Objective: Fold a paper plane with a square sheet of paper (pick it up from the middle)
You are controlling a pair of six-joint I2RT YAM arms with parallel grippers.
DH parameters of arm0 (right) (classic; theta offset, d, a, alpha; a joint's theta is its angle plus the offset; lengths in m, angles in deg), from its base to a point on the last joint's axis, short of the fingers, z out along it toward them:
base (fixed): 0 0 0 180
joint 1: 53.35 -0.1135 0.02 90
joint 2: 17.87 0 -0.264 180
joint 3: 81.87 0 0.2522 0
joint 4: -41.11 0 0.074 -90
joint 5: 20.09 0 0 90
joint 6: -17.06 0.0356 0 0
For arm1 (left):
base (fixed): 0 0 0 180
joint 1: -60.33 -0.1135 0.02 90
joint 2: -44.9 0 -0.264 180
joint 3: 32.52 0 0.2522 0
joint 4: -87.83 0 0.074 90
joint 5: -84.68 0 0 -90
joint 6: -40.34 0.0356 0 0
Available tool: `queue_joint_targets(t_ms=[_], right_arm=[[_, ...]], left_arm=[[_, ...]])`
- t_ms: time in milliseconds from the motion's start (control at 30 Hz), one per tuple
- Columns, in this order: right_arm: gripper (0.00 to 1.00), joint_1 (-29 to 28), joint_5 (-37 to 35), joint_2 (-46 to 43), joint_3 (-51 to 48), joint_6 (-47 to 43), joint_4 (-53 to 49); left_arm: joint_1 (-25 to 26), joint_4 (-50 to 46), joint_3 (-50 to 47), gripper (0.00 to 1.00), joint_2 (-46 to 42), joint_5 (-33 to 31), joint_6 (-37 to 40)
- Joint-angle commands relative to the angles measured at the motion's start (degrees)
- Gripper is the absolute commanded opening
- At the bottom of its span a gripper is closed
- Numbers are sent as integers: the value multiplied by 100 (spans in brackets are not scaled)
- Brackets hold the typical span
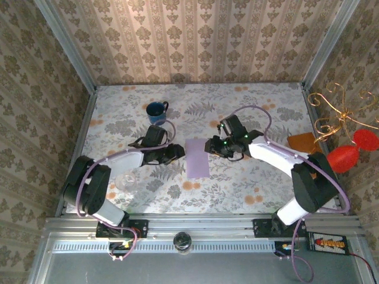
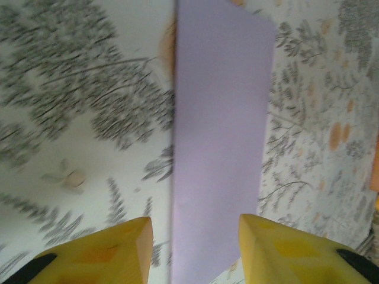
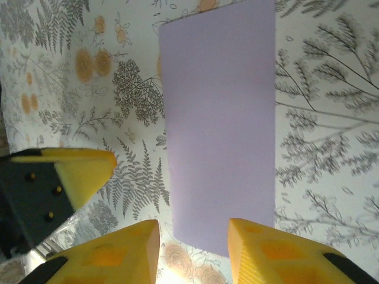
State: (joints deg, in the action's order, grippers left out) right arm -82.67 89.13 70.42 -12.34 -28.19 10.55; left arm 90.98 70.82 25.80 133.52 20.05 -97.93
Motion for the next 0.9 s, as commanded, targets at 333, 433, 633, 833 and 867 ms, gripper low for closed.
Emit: queue_joint_targets(t_ms=[333, 433, 633, 833, 867], right_arm=[[45, 26, -27, -476, -1790, 1493, 1310], [44, -25, -22, -388, -1919, 1453, 1345], [41, -166, 266, -301, -1877, 1195, 1263], [41, -258, 297, -332, -1890, 1235, 1258], [41, -275, 318, -302, -1912, 1221, 1290]], left_arm=[[52, 659, 997, 39, 1492, 323, -274], [55, 553, 1096, 39, 1662, 447, -146], [63, 467, 1105, 38, 1917, 408, -156], [99, 72, 1177, 37, 1966, 184, -107], [107, 44, 1185, 37, 1975, 139, -95]])
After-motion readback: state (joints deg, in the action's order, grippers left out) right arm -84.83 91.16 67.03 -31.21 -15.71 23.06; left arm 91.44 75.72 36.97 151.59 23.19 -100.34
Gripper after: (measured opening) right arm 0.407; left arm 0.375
